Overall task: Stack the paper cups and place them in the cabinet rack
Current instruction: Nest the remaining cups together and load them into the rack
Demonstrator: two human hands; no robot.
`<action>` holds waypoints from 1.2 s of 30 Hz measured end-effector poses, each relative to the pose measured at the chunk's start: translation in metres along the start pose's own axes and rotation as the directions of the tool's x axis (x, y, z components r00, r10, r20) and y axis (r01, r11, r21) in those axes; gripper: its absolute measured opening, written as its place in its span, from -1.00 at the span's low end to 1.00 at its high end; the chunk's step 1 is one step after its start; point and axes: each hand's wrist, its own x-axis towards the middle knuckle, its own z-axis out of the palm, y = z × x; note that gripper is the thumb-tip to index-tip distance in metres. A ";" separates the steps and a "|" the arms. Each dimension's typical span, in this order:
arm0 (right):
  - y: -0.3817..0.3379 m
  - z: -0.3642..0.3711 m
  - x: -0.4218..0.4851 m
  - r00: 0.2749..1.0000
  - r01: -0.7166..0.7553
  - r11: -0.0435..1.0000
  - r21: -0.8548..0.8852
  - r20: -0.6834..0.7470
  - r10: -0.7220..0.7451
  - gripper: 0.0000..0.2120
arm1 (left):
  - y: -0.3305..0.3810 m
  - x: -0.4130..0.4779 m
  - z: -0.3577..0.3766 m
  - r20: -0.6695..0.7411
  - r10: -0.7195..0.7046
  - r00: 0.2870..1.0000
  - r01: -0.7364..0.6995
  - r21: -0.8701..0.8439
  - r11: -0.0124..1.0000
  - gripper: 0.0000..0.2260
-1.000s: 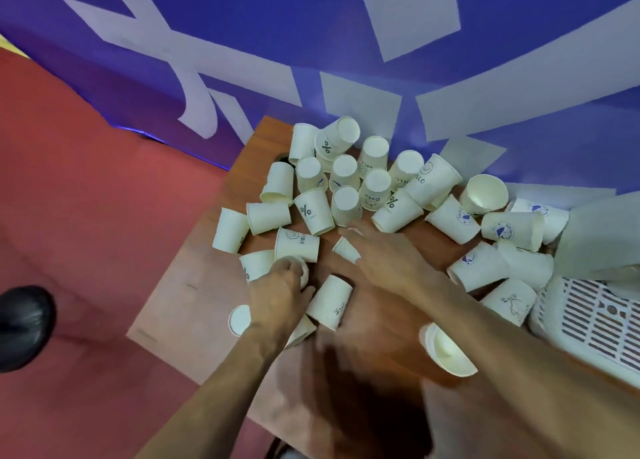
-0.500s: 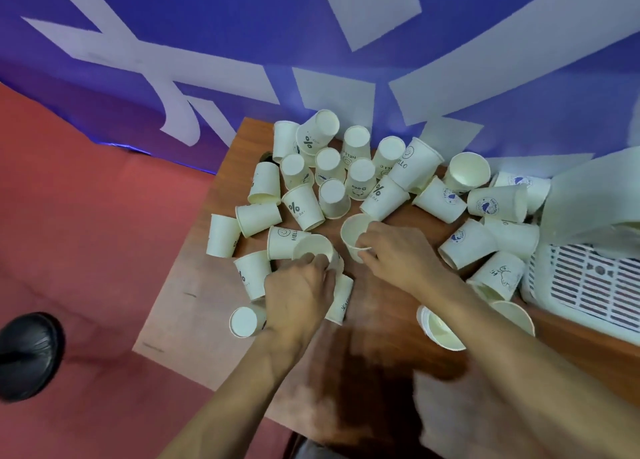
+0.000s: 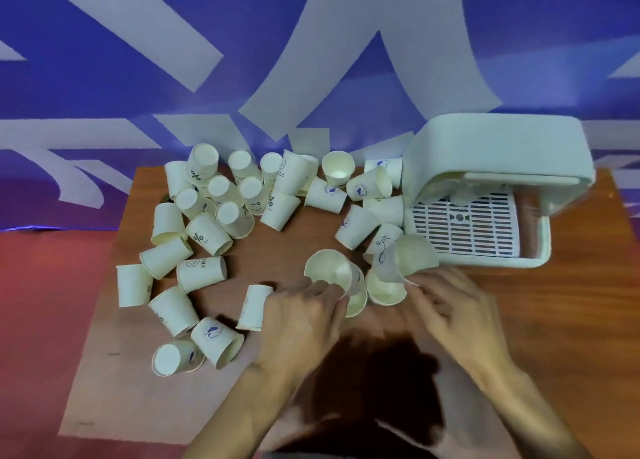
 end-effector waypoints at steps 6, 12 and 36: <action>0.013 0.012 -0.018 0.998 0.059 0.998 0.023 0.034 -0.059 -0.90 | 0.010 -0.008 0.017 0.192 0.082 0.978 -0.095 0.058 0.994 -0.74; 0.018 0.025 -0.019 0.991 0.095 0.995 -0.009 0.092 -0.094 -0.90 | 0.014 -0.003 0.040 0.426 0.079 0.901 -0.147 0.130 0.980 -0.69; 0.020 0.058 -0.022 0.967 -0.150 0.977 -0.155 0.182 0.177 -0.92 | 0.017 0.006 0.096 0.417 -0.064 0.906 0.021 0.105 0.994 -0.88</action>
